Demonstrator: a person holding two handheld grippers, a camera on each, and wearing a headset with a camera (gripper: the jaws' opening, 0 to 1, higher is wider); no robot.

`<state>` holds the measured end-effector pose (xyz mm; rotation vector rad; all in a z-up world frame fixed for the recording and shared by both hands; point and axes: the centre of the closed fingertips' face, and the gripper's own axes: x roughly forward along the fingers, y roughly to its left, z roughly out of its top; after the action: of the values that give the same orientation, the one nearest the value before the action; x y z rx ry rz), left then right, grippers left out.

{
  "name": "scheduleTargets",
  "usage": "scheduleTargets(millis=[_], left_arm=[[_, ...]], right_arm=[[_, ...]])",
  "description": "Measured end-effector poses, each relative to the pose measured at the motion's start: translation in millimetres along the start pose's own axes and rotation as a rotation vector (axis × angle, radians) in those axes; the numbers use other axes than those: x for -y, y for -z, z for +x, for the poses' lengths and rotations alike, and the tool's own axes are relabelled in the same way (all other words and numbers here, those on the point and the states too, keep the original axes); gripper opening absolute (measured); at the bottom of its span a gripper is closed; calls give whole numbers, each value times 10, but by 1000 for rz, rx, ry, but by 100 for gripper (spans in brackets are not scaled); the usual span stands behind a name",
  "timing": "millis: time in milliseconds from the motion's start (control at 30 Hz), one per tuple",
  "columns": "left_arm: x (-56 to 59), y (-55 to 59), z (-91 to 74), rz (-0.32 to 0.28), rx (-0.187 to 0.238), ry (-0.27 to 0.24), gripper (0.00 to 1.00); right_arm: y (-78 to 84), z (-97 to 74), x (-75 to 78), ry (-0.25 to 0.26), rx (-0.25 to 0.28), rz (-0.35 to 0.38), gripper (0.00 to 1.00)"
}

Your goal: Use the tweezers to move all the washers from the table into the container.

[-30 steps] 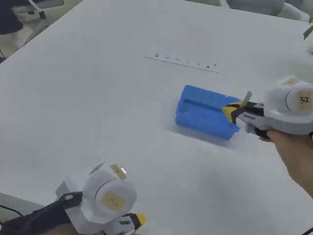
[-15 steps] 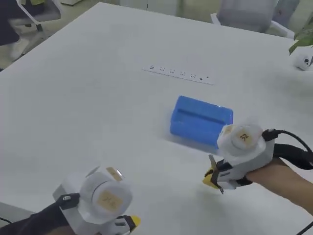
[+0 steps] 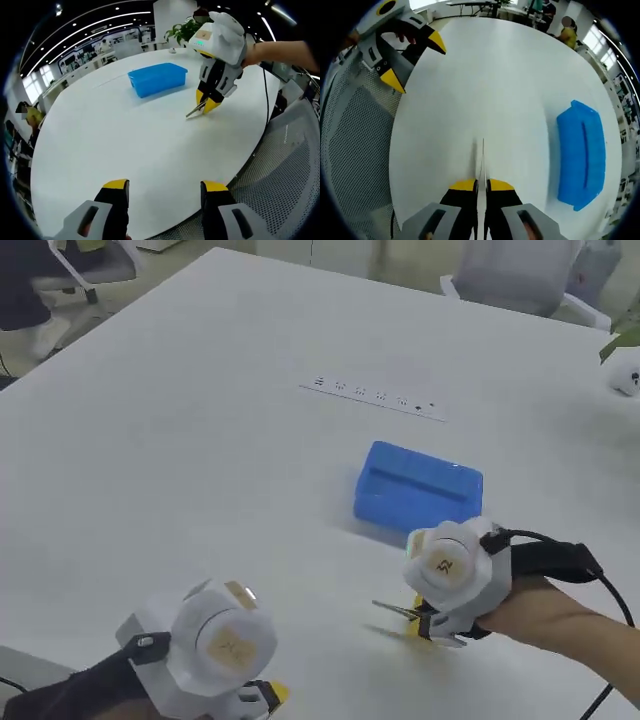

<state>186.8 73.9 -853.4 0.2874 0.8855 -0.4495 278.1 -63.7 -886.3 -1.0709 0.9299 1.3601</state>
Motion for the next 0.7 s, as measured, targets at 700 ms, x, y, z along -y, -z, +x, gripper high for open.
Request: scheduleTargets(millis=[700], left_arm=[[50, -53, -37, -15, 31, 26, 67]], right_arm=[[-30, -300, -62, 86, 191, 250, 23]])
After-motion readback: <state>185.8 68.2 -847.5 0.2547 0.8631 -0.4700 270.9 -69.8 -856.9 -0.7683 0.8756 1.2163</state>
